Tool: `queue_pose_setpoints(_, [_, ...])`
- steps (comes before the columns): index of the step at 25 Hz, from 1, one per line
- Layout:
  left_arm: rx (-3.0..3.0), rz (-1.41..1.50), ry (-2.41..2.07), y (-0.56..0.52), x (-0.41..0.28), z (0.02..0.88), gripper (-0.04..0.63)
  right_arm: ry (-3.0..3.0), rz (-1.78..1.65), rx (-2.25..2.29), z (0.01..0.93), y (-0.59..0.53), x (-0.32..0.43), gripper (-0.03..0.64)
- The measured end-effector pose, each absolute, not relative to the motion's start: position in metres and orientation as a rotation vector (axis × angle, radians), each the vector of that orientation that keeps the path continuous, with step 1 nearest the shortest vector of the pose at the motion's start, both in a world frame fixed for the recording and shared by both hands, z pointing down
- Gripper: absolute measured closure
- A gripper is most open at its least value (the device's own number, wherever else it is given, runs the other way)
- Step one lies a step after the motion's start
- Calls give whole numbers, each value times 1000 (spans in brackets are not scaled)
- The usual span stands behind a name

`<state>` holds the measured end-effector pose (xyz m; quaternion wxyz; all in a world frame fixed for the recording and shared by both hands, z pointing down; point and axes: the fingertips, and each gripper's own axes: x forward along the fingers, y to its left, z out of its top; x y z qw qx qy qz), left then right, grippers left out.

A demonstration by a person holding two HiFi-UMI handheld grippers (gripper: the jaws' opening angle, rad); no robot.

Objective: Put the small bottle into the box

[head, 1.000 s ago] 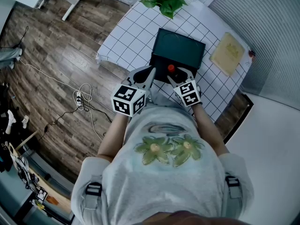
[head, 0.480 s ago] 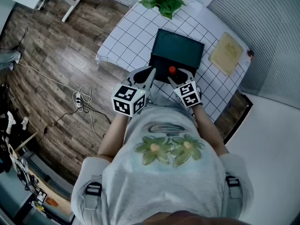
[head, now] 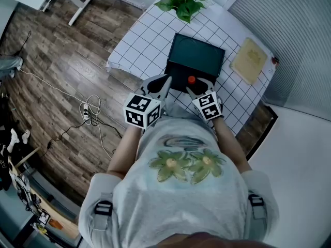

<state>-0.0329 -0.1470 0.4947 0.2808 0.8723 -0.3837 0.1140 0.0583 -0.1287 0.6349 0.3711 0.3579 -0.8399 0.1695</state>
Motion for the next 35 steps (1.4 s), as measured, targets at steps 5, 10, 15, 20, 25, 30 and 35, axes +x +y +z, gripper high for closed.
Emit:
queue_pose_setpoints(5, [2339,309,-1025,-144,-34,495,588,-2150,439,929,635,-127,60,417])
queue_pose_setpoints(10, [2341,316,-1020,-141,-36,495,588,-2146,439,943,635,-126,62,417])
queue_pose_setpoints(15, [2343,320,-1019,-138,-36,495,588,-2146,426,953,638,-123,63,417])
queue_pose_setpoints(20, [2345,323,-1015,-134,-35,494,589,-2138,432,955,634,-121,63,417])
queue_pose_setpoints(25, [2344,327,-1016,-131,-37,494,589,-2138,430,959,634,-120,63,417])
queue_pose_setpoints(30, [2345,330,-1017,-129,-37,493,588,-2135,424,962,634,-119,63,417])
queue_pose_setpoints(35, [2346,336,-1015,-127,-35,495,589,-2127,432,964,635,-118,65,417])
